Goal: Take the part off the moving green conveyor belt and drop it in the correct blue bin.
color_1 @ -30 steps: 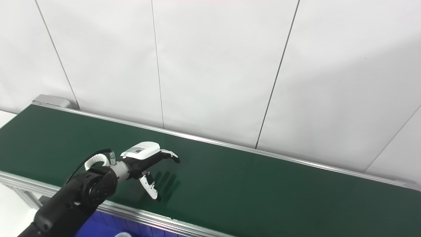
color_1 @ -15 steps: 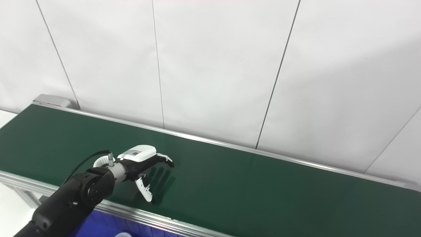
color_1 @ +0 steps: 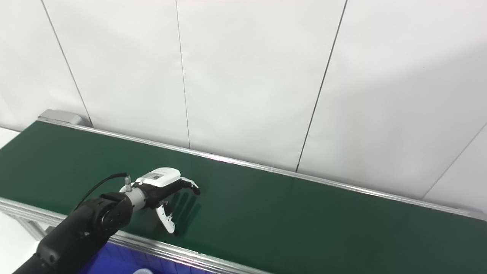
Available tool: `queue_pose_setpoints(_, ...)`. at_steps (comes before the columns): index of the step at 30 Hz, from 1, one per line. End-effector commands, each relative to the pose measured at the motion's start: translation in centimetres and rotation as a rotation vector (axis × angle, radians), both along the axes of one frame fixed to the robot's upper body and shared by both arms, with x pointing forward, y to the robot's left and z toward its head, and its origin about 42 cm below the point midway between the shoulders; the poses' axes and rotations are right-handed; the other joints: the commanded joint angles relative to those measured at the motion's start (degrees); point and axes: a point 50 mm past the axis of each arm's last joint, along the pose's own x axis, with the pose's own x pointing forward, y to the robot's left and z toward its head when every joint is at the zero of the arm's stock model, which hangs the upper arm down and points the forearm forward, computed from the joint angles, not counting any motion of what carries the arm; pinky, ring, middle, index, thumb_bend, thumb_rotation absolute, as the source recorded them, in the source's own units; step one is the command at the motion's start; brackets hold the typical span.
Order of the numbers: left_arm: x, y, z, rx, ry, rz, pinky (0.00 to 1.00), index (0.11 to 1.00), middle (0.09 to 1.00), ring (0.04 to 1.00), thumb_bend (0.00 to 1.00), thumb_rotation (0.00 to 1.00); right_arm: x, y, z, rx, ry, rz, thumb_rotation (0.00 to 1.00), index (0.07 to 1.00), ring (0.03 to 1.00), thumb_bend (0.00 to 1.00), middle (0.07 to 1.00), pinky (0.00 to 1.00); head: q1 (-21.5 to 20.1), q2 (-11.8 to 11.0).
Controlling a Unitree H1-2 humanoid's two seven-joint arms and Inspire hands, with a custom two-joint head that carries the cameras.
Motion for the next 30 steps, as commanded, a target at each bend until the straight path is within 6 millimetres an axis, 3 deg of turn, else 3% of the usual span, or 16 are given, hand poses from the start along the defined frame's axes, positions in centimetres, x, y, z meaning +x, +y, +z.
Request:
queue_pose_setpoints(1, 1.42, 0.55, 2.29, 0.020, -0.070, 0.001, 0.84, 0.787, 0.868, 0.873, 0.93, 0.03, 0.31, 0.17, 1.09, 0.007, -0.078, -0.002, 0.81, 0.897, 0.759, 0.30, 0.798, 0.70, -0.1, 0.1)
queue_pose_setpoints(30, 1.24, 0.53, 2.24, 0.041, -0.067, -0.015, 0.82, 0.789, 0.858, 0.856, 0.93, 0.03, 0.13, 0.17, 1.16, 0.011, -0.079, -0.002, 0.80, 0.889, 0.757, 0.36, 0.796, 0.70, -0.3, 0.7)
